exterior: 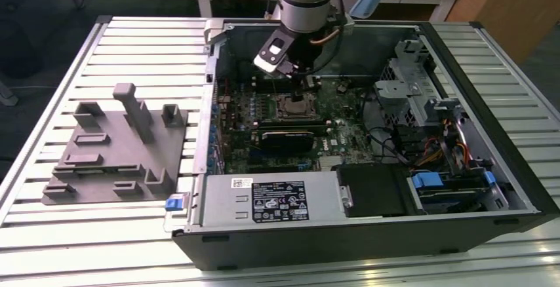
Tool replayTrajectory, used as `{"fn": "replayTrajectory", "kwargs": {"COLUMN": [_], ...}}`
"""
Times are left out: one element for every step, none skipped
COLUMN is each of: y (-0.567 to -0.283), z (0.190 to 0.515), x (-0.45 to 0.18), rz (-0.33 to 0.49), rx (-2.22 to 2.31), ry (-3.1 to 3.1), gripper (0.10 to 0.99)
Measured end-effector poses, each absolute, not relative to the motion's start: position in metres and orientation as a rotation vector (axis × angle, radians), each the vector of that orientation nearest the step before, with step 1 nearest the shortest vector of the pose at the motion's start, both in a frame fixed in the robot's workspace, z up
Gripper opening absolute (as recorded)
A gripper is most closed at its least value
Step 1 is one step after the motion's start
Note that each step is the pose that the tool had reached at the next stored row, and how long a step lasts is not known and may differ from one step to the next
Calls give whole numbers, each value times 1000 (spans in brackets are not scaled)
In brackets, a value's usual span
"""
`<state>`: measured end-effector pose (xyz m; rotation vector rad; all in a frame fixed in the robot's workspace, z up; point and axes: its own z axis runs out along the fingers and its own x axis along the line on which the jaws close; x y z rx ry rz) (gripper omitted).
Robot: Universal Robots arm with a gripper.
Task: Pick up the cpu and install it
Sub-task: 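Close the cpu cover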
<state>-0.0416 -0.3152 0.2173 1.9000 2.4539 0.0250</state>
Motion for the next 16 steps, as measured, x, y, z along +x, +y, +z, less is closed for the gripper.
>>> {"fn": "replayTrajectory", "kwargs": {"y": [-315,-315,-315,-315,-315,-315,-315,-315,-315,-315,-315,-315,-315,-315,-315,-315], "z": [217,217,217,217,217,217,217,217,217,217,217,217,217,217,217,217], "x": [-42,-42,-42,-42,-42,-42,-42,-42,-42,-42,-42,-42,-42,-42,-42,-42], "rz": [25,25,25,25,24,24,24,24,23,23,23,23,22,22,22,21], "rx": [1878,1855,1832,1809,1786,1764,1740,1717,1694,1668,1644,1620,1596,1572,1548,1524], "ry": [2471,2487,2504,2521,2537,2552,2568,2584,2599,2615,2630,2644,2659,2673,2687,2700], "gripper": [106,106,106,106,106,106,106,106,106,106,106,106,106,106,106,106]}}
